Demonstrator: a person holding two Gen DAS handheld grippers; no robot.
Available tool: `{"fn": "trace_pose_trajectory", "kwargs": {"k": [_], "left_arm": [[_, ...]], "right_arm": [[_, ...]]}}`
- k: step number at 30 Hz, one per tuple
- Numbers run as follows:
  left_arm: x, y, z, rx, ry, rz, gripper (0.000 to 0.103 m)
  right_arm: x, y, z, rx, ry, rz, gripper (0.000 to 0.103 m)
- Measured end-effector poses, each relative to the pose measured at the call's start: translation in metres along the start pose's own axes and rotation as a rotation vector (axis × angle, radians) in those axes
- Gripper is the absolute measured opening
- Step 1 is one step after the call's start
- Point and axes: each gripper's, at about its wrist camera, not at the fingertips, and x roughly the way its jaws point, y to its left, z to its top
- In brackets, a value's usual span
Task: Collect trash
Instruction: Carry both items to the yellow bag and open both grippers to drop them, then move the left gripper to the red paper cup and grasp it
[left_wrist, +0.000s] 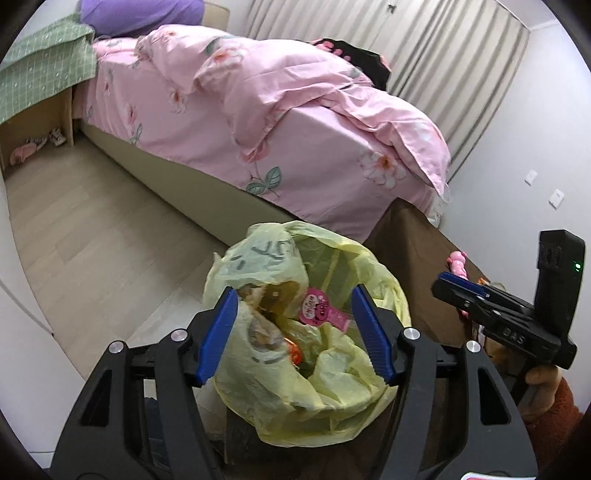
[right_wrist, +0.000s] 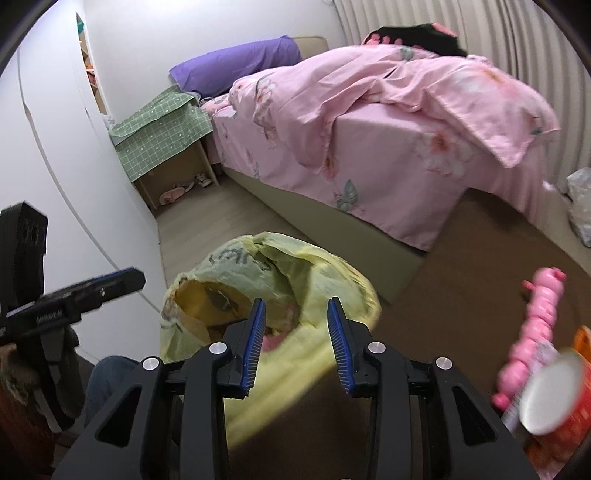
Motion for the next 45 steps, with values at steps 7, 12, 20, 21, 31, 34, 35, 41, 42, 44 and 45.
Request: {"fn": "trace_pose_trajectory", "kwargs": {"k": [7, 12, 20, 21, 31, 34, 35, 41, 42, 44, 45], "left_arm": [[0.007, -0.054, -0.009, 0.097, 0.03, -0.077, 0.06], [0.02, -0.109, -0.022, 0.196, 0.073, -0.171, 0.06], [0.055, -0.229, -0.026, 0.394, 0.116, -0.437, 0.06], [0.061, -0.243, -0.024, 0.428, 0.112, -0.446, 0.06], [0.142, -0.325, 0.002, 0.602, 0.216, -0.437, 0.06], [0.139, -0.314, -0.013, 0.592, 0.279, -0.464, 0.06], [0.134, -0.311, -0.018, 0.598, 0.284, -0.466, 0.06], [0.105, -0.286, -0.059, 0.616, 0.325, -0.479, 0.06], [0.103, -0.284, -0.063, 0.616, 0.318, -0.469, 0.06], [0.098, -0.28, -0.067, 0.603, 0.281, -0.438, 0.06], [0.097, -0.277, -0.066, 0.57, 0.264, -0.434, 0.06]], "right_arm": [[-0.068, -0.025, -0.043, 0.011, -0.025, -0.03, 0.055], [-0.112, -0.041, -0.081, 0.002, -0.013, -0.114, 0.055], [-0.175, -0.075, -0.146, 0.047, -0.039, -0.279, 0.055], [-0.181, -0.079, -0.154, 0.051, -0.035, -0.315, 0.055], [-0.214, -0.144, -0.206, 0.229, -0.009, -0.471, 0.055], [-0.221, -0.162, -0.217, 0.303, -0.017, -0.457, 0.055], [-0.223, -0.166, -0.219, 0.316, -0.023, -0.461, 0.055], [-0.217, -0.174, -0.223, 0.311, -0.016, -0.47, 0.055], [-0.215, -0.174, -0.224, 0.306, -0.011, -0.472, 0.055], [-0.213, -0.171, -0.224, 0.301, -0.006, -0.474, 0.055], [-0.214, -0.17, -0.224, 0.298, -0.008, -0.476, 0.055]]}}
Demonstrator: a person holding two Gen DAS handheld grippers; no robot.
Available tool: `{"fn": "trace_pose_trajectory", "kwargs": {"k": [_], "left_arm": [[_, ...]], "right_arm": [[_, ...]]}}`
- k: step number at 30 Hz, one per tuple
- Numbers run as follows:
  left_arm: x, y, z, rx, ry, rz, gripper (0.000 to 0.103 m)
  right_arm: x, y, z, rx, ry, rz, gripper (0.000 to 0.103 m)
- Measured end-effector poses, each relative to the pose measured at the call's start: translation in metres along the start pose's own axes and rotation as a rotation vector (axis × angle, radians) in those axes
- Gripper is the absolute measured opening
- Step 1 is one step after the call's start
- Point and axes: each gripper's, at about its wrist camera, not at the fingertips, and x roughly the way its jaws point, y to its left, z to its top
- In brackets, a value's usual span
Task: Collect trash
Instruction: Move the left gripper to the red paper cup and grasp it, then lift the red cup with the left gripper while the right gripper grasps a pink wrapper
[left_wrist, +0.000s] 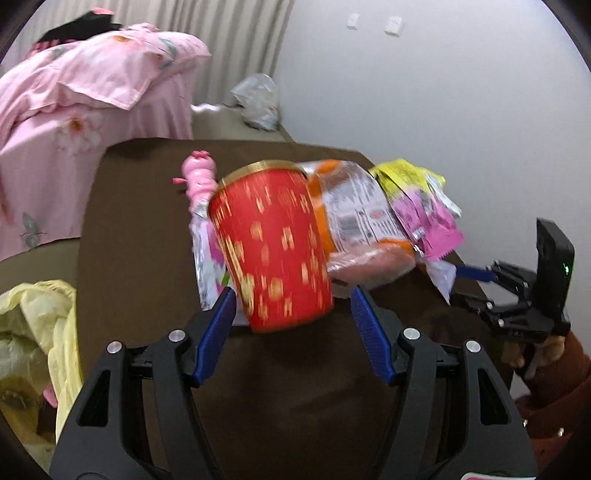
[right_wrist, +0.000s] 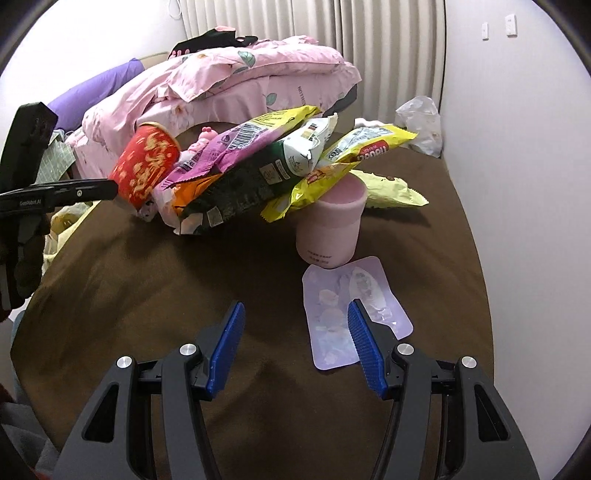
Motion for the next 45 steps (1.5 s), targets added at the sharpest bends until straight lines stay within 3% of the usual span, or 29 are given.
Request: {"fn": "trace_pose_trajectory", "kwargs": {"k": [4, 10, 17, 23, 30, 36, 45], "left_arm": [[0.0, 0.005, 0.004, -0.088, -0.047, 0.002, 0.06], [0.016, 0.001, 0.009, -0.117, 0.001, 0.082, 0.059], [-0.017, -0.013, -0.015, -0.112, 0.033, 0.077, 0.055], [-0.044, -0.015, -0.046, -0.169, 0.06, 0.068, 0.055], [-0.06, -0.013, -0.059, -0.194, 0.022, 0.09, 0.055], [-0.06, -0.008, -0.06, -0.23, 0.013, 0.081, 0.056], [-0.054, -0.009, -0.056, -0.227, 0.014, 0.091, 0.056]], "right_arm": [[-0.003, -0.002, -0.001, 0.003, -0.009, -0.007, 0.055], [-0.003, -0.01, -0.003, 0.023, 0.001, -0.022, 0.055], [0.01, -0.05, -0.005, 0.183, 0.033, -0.02, 0.055], [0.014, -0.068, -0.016, 0.282, 0.024, 0.011, 0.055], [0.011, -0.078, -0.02, 0.358, -0.009, -0.009, 0.055], [0.027, -0.057, -0.014, 0.264, 0.03, 0.066, 0.055], [0.041, -0.022, -0.002, 0.059, 0.049, -0.071, 0.055]]}}
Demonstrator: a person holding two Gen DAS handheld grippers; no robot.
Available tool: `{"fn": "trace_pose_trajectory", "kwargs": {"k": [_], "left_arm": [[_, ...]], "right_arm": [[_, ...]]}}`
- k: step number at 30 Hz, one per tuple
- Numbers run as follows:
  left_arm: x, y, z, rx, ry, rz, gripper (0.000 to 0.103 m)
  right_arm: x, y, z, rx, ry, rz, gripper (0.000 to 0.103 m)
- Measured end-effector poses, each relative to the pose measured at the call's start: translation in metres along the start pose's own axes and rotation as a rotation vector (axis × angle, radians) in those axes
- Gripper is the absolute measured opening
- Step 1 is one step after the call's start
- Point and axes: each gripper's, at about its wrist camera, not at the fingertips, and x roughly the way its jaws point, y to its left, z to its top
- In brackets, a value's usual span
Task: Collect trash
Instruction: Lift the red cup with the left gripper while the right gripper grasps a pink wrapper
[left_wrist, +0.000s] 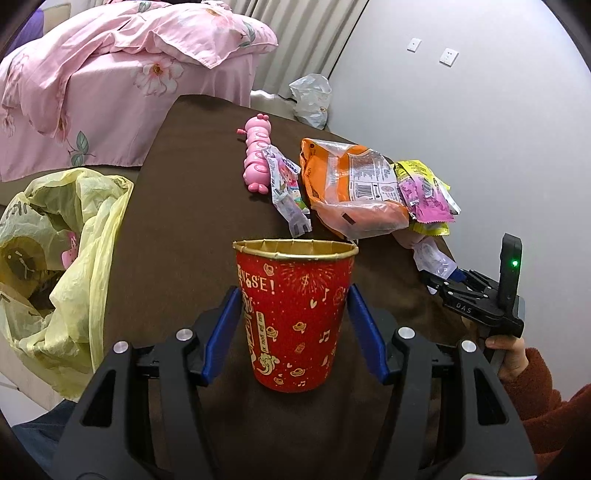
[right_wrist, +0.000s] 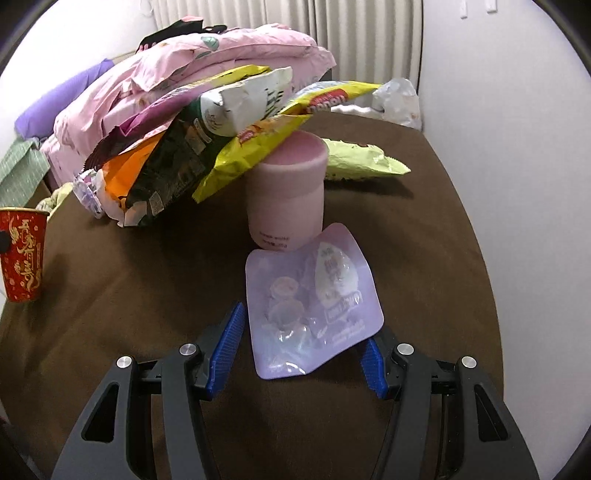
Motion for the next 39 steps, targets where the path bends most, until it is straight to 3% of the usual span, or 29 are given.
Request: {"fn": "trace_pose_trajectory", "kwargs": {"k": [3, 6, 10, 14, 18, 24, 28, 34, 36, 39], "left_arm": [[0.0, 0.0, 0.0, 0.0, 0.0, 0.0, 0.057], [0.0, 0.001, 0.0, 0.0, 0.0, 0.0, 0.057], [0.001, 0.001, 0.0, -0.007, -0.003, -0.003, 0.057], [0.003, 0.002, 0.0, -0.012, -0.005, -0.004, 0.057], [0.003, 0.003, 0.001, -0.013, -0.004, -0.004, 0.057], [0.003, 0.003, 0.001, -0.016, -0.004, -0.004, 0.057], [0.003, 0.003, 0.001, -0.018, -0.004, -0.007, 0.057], [0.002, 0.004, 0.001, -0.019, -0.004, -0.006, 0.057], [0.001, 0.004, 0.0, -0.018, -0.004, -0.005, 0.057], [0.0, 0.004, 0.0, -0.022, -0.008, -0.003, 0.057]], "right_arm": [[-0.001, 0.002, 0.002, -0.017, 0.014, 0.003, 0.055], [-0.009, -0.002, -0.001, -0.001, -0.012, 0.097, 0.055], [-0.018, -0.008, -0.005, 0.015, -0.03, 0.055, 0.055], [-0.015, -0.011, -0.009, 0.051, 0.017, 0.1, 0.06], [-0.004, 0.003, -0.005, 0.002, 0.05, 0.026, 0.061], [0.007, 0.003, 0.008, 0.013, 0.029, 0.021, 0.06], [0.002, 0.004, 0.006, -0.007, 0.023, 0.026, 0.036], [-0.021, 0.0, -0.006, -0.005, 0.005, 0.064, 0.019], [-0.029, 0.001, -0.006, 0.0, -0.008, 0.087, 0.007], [-0.043, 0.005, -0.003, -0.008, -0.035, 0.112, 0.007]]}}
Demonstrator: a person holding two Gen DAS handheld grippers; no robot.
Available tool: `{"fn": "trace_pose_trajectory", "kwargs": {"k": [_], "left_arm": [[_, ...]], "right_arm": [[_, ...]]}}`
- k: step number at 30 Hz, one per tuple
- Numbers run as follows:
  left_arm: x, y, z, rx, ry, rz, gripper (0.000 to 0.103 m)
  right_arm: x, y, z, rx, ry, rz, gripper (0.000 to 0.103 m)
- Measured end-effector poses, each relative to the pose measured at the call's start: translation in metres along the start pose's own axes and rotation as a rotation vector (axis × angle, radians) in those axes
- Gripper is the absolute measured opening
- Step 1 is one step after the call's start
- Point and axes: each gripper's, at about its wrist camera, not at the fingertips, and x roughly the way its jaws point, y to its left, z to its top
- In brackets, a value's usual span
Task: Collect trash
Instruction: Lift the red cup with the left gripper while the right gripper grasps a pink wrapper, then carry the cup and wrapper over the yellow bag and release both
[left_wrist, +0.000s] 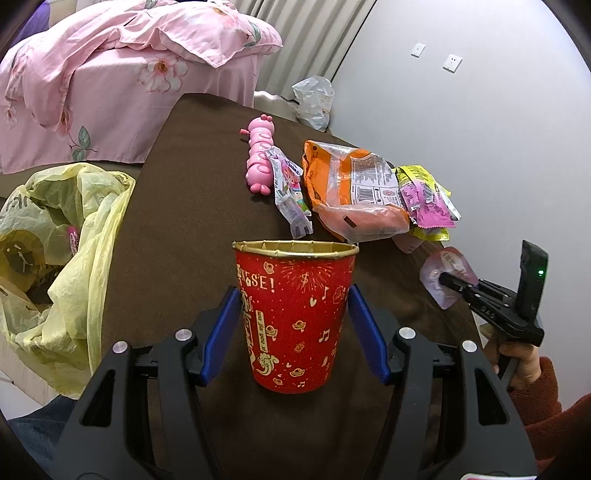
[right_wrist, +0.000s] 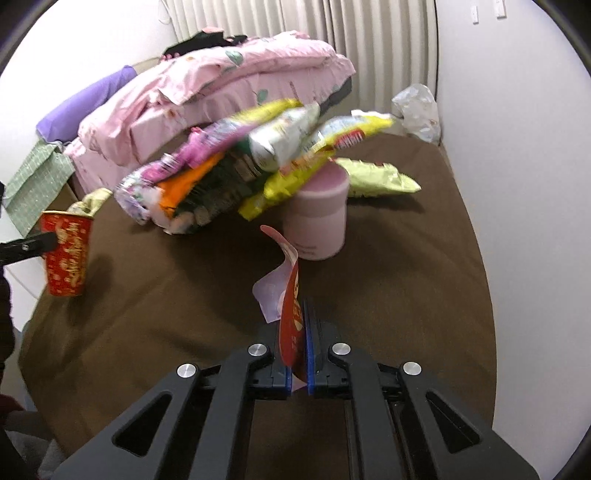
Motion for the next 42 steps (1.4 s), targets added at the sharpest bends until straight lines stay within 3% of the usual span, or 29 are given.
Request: {"fn": "trace_pose_trajectory", "kwargs": {"k": [8, 22, 35, 42], "left_arm": [[-0.021, -0.001, 0.001, -0.003, -0.044, 0.004, 0.057], [-0.07, 0.016, -0.006, -0.021, -0.138, 0.038, 0.056], [-0.149, 0.11, 0.004, -0.138, -0.291, 0.258, 0.056], [-0.152, 0.166, 0.01, -0.205, -0.284, 0.288, 0.056]], "right_arm": [[-0.018, 0.021, 0.01, -0.006, -0.041, 0.121, 0.007], [-0.02, 0.108, 0.029, -0.199, -0.07, 0.24, 0.007], [-0.005, 0.22, 0.097, -0.425, -0.109, 0.372, 0.007], [0.044, 0.288, 0.132, -0.479, -0.051, 0.47, 0.007]]}}
